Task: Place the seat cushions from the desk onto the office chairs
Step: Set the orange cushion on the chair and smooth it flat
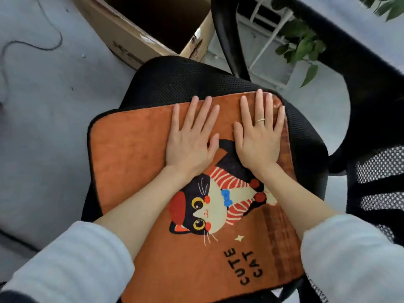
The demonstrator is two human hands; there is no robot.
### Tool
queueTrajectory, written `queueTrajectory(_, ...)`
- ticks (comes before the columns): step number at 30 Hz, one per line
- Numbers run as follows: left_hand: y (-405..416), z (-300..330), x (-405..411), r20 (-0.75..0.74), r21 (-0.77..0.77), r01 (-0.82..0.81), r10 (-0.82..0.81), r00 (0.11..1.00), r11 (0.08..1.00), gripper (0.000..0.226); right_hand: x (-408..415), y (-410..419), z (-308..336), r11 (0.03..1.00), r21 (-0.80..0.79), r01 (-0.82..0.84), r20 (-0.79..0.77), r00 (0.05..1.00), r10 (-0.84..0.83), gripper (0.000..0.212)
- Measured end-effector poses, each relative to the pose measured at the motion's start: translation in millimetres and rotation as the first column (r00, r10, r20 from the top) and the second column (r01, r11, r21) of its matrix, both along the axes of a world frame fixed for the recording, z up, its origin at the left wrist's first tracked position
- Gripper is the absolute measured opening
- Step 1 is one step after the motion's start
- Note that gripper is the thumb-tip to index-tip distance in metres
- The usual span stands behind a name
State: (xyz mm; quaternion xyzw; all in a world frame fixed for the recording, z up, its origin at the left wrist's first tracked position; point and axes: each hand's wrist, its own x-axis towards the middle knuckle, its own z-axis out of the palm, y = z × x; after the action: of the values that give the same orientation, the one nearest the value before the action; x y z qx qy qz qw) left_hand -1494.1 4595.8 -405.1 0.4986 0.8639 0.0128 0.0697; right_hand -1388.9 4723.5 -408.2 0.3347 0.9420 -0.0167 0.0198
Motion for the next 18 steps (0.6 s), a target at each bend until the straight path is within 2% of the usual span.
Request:
queueTrajectory(3,2,3,-4,0.022,-0.003,0.003,-0.003,1.0,1.0,0.06,-2,2,5,1.0,-0.025,0.014,0.03,0.999,-0.014,0.055)
queueTrajectory(6,-10,18,-2,0.087,0.06,-0.013,0.008,0.996,0.998,0.058,-1,-11,17,0.993,-0.103,0.059,0.012,0.998,-0.058,0.055)
queueTrajectory(10,-68,34,-15,0.124,0.108,-0.335,0.321,0.939,0.936,0.058,24,-47,28,0.92,-0.211,0.329,-0.103,0.929,-0.356,0.056)
queueTrajectory(12,-95,30,-21,0.068,0.034,-0.401,0.398,0.915,0.915,0.058,40,-59,23,0.899,-0.149,0.413,-0.017,0.908,-0.42,0.06)
queueTrajectory(14,-103,18,-22,0.012,-0.021,-0.377,0.377,0.926,0.926,0.057,45,-64,13,0.916,-0.063,0.397,0.076,0.917,-0.392,0.061)
queueTrajectory(18,-96,14,-26,0.01,-0.025,-0.352,0.353,0.936,0.936,0.057,42,-61,12,0.919,-0.075,0.388,0.103,0.919,-0.38,0.06)
